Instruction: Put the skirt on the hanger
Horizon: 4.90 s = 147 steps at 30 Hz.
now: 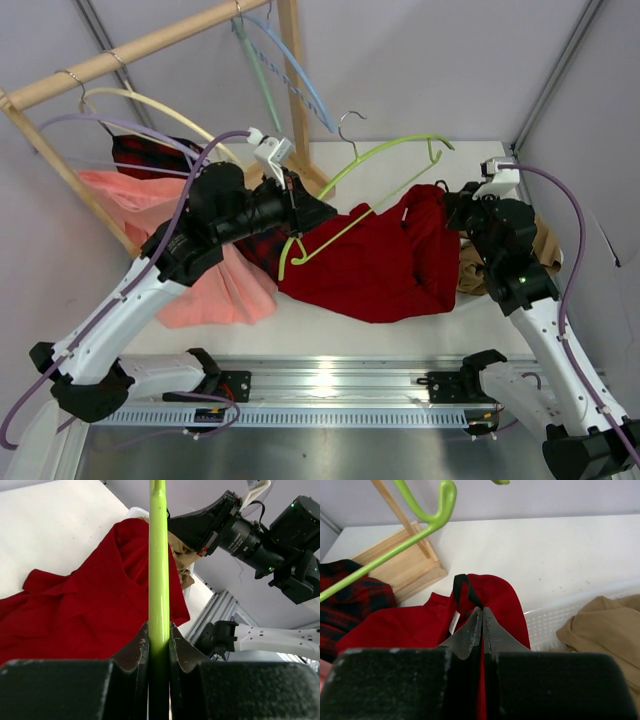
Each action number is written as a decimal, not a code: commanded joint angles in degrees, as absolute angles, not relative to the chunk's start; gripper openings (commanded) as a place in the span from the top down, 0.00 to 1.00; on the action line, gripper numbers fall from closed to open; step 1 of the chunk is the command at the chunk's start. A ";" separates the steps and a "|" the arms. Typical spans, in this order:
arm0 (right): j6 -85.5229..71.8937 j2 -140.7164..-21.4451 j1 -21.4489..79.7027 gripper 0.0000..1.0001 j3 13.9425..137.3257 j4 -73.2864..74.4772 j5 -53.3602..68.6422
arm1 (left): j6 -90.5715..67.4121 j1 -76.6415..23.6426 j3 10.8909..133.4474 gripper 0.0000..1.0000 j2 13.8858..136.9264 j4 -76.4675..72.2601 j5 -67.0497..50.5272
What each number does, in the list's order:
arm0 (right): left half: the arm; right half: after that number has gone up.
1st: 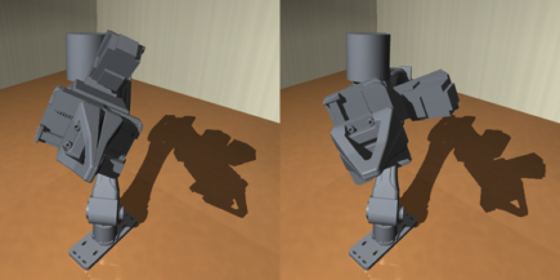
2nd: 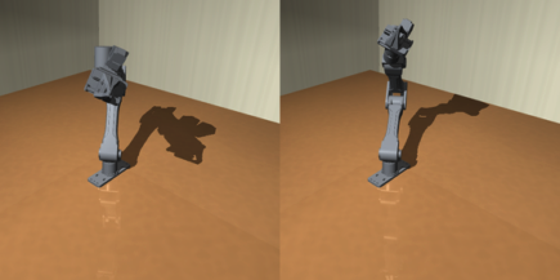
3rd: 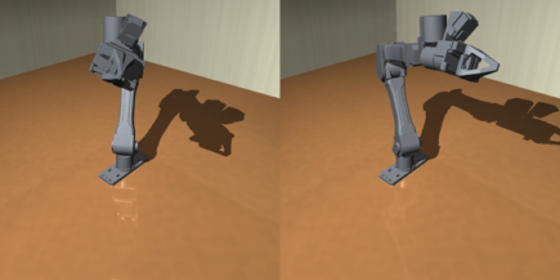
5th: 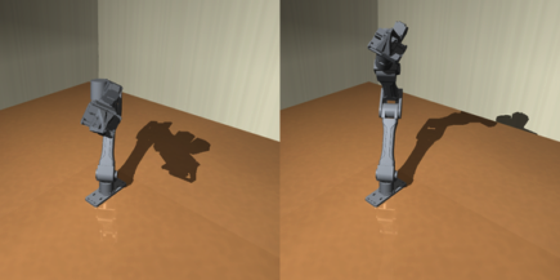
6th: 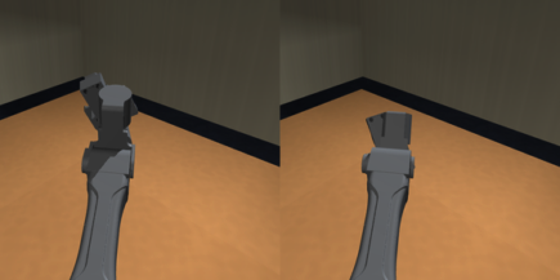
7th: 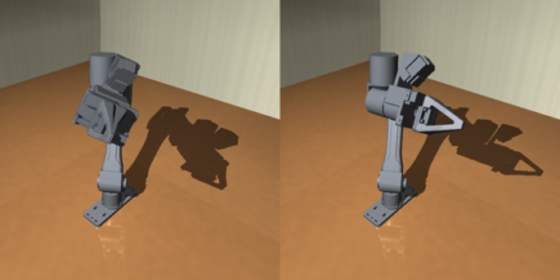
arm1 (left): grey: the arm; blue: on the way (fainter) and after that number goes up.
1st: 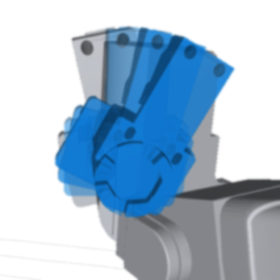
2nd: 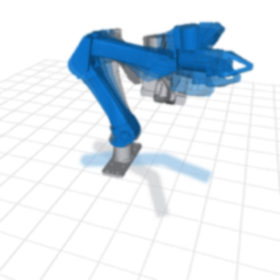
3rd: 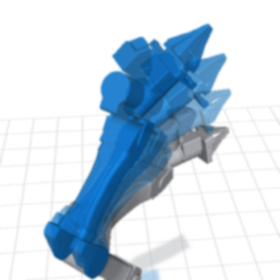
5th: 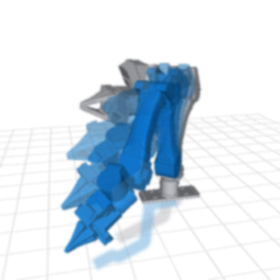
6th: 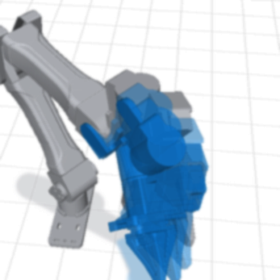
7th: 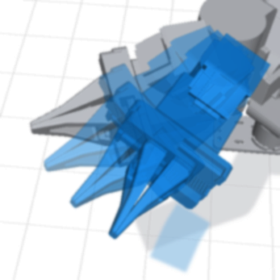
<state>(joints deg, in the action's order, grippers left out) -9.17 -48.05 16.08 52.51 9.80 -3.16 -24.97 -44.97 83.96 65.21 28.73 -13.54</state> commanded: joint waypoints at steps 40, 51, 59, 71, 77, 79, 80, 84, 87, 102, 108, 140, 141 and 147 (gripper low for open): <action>-7.91 -53.44 13.45 1.00 52.03 -5.18 -10.64 | -34.89 -45.53 77.61 1.00 66.88 18.63 -17.67; -6.94 -53.79 13.45 1.00 53.35 -5.19 -10.11 | -34.54 -45.53 77.43 1.00 68.03 18.54 -16.62; -6.50 -53.35 13.45 1.00 53.88 -4.75 -9.76 | -33.92 -45.53 77.70 1.00 69.17 19.07 -15.73; -5.36 -54.66 13.45 1.00 54.84 -3.87 -8.96 | -34.19 -45.53 78.84 1.00 70.31 17.75 -18.98; -4.48 -54.76 13.45 1.00 54.76 -3.87 -8.44 | -34.36 -45.53 78.93 1.00 70.05 17.58 -18.38; -4.22 -54.58 13.45 1.00 54.76 -4.13 -5.82 | -34.28 -45.53 78.93 1.00 70.31 17.23 -17.76; -3.87 -54.23 13.62 1.00 54.67 -4.22 -4.58 | -34.28 -45.53 78.93 1.00 70.66 16.79 -17.58; -1.59 -53.53 14.59 1.00 53.88 -4.13 -0.97 | -34.19 -45.53 79.37 1.00 71.89 14.07 -17.84; -0.79 -52.82 15.12 1.00 53.44 -1.94 -0.70 | -33.23 -45.44 81.55 1.00 72.86 13.54 -17.93; -3.33 -51.59 12.84 1.00 53.17 7.02 -8.96 | -24.43 -45.44 86.31 1.00 68.03 11.70 -5.98; -7.38 -53.08 10.72 0.62 60.19 13.87 -5.89 | -22.94 -45.44 82.62 1.00 67.32 4.14 -4.39; -22.06 -50.02 10.90 0.27 55.92 17.59 10.01 | -15.73 -51.94 95.28 1.00 83.58 -2.55 10.81; -21.71 -48.36 10.90 0.27 51.46 16.27 13.50 | -15.99 -51.94 95.01 1.00 83.76 -2.81 10.72; -21.27 -47.46 13.89 0.27 43.42 9.84 10.29 | -16.70 -52.21 94.57 1.00 84.29 -3.08 9.76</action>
<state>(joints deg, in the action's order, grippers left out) -22.87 -47.59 12.86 43.83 14.83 12.64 -15.62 -51.92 91.22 85.27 8.27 8.91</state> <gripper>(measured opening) 0.733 0.177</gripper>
